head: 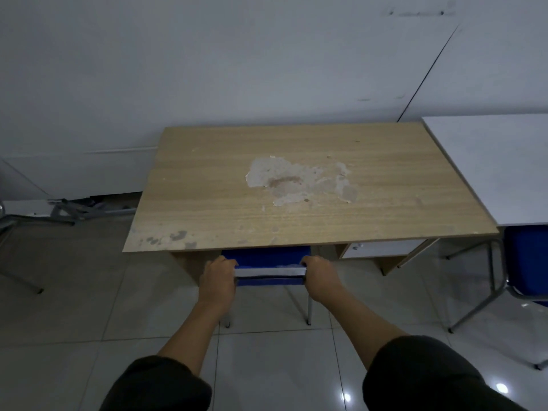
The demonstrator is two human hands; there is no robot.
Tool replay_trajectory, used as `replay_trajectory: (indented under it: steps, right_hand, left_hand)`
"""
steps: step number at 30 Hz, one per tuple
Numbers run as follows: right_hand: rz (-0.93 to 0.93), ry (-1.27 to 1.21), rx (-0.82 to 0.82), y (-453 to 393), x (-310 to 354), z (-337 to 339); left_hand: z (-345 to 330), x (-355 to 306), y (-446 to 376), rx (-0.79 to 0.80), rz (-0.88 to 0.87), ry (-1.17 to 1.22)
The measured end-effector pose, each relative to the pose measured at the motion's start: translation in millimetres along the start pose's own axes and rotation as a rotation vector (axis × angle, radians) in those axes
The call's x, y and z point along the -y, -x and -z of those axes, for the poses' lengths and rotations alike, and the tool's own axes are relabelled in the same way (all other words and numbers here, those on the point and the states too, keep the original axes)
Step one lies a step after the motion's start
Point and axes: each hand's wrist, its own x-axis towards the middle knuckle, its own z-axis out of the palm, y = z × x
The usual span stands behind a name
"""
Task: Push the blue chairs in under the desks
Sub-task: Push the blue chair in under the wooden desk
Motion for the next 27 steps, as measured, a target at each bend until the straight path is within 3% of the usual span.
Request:
replay_trajectory:
  steps: [15, 21, 27]
  right_hand:
    - [0.016, 0.015, 0.099, -38.8, 3.1, 23.8]
    - [-0.006, -0.104, 0.142, -5.6, 10.9, 35.5]
    - [-0.001, -0.332, -0.094, 75.5, -10.5, 56.6]
  left_hand:
    - [6.5, -5.4, -43.3, 0.043, 0.023, -0.020]
    - [44.8, -36.3, -26.4, 0.320, 0.037, -0.100]
    - [55.3, -131.0, 29.8, 0.017, -0.147, 0.135]
